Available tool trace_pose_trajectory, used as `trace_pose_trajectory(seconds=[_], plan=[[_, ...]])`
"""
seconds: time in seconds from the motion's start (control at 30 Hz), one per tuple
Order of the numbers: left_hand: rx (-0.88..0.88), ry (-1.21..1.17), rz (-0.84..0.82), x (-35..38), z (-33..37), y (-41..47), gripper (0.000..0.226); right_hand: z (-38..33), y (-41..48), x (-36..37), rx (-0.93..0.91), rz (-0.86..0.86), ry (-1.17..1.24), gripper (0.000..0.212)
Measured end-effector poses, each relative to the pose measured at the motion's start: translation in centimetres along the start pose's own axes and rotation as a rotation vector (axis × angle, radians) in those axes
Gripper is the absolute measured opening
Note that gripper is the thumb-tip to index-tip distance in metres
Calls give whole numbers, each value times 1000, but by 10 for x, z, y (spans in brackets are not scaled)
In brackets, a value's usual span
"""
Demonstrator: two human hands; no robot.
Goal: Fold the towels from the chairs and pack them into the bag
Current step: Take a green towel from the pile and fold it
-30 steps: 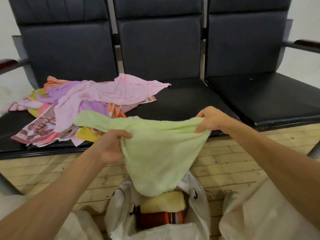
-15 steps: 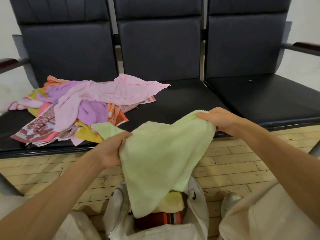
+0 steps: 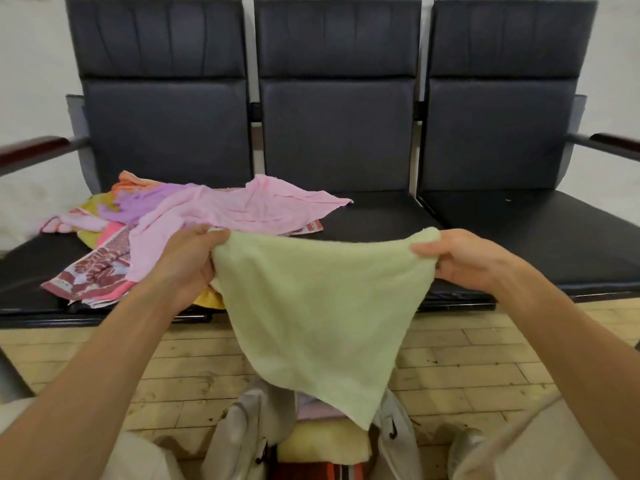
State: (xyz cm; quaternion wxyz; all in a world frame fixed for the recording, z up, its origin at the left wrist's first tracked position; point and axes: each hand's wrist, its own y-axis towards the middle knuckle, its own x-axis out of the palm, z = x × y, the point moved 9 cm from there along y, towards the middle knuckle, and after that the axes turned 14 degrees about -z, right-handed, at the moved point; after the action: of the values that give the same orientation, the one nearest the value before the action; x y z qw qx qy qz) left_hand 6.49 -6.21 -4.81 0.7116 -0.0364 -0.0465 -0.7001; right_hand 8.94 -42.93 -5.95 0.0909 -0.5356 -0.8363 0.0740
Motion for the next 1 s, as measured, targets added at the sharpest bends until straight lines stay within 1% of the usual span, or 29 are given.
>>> trace_pose_trajectory(seconds=[0.03,0.1,0.2,0.27,0.3,0.33,0.37,0.4,0.43,0.5,0.57,0.63,0.67,0.77,0.8,0.83,0.9,0.93,1.0], plan=[[21,27,24,-6,3,1,13,1,0,1,11,-34,-76,27],[47,59,-10,-8,8,2,21,4,2,-3,42,-23,-240,26],[47,76,-60,-5,10,1,23,0,1,-14,61,143,-557,13],[38,72,-28,-6,9,0,20,-10,-4,-23,12,292,-628,10],[35,69,2,-8,7,-1,18,-13,-6,-27,-30,355,-588,15],[34,68,37,-11,5,-1,16,-14,-9,-33,-73,407,-498,25],[40,67,75,-15,3,-2,15,-13,-11,-38,-112,444,-382,35],[50,61,113,-18,2,-3,14,-12,-13,-41,-150,463,-267,37],[62,48,145,-20,2,-4,14,-12,-15,-40,-182,461,-175,33],[69,23,164,-20,0,-2,14,-13,-15,-35,-230,418,-63,22],[52,16,121,-15,-2,2,13,-18,-15,-30,-269,377,-76,20],[51,78,81,-13,-2,6,13,-24,-15,-27,-283,334,-186,17],[67,147,88,-13,0,6,13,-27,-14,-25,-270,312,-284,17],[186,585,180,-12,19,-1,8,-25,-8,-22,-171,278,-635,37],[206,631,203,-9,22,-4,6,-24,-6,-21,-141,295,-747,40],[196,562,199,-9,19,-4,4,-24,-7,-20,-126,327,-856,38],[102,212,142,-8,4,-6,8,-28,-12,-16,-149,382,-1008,24],[50,63,98,-5,-1,-8,8,-31,-15,-13,-175,388,-1034,17],[-13,-59,23,3,0,-9,5,-43,-24,-11,-225,401,-1031,12]])
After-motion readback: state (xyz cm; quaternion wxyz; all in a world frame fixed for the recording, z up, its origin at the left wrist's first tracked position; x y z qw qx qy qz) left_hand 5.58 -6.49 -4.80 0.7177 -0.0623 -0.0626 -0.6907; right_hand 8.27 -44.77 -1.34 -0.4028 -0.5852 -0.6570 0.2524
